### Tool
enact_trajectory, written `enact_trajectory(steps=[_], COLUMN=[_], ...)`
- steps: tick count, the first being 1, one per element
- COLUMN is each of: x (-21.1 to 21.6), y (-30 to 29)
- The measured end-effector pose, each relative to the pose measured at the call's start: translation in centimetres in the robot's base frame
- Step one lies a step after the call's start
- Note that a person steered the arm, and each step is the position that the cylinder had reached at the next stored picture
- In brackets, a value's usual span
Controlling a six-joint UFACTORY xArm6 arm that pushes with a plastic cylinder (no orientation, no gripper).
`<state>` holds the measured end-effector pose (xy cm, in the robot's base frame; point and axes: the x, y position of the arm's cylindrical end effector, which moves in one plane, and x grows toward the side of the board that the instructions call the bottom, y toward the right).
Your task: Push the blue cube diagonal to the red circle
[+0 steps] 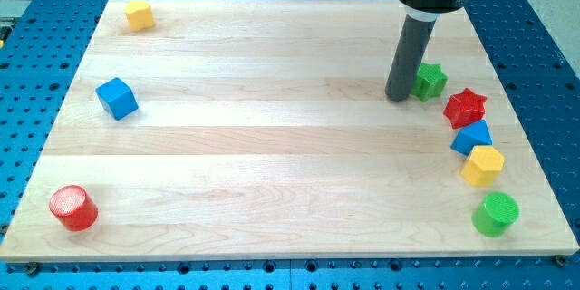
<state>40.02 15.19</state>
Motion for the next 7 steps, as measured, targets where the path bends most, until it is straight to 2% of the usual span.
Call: enact_trajectory(steps=[2, 3, 4, 5, 6, 7], x=[-0.6, -1.2, -0.5, 5.5, 9.6, 9.6], y=[3.0, 2.0, -3.2, -12.7, -23.8, -37.0])
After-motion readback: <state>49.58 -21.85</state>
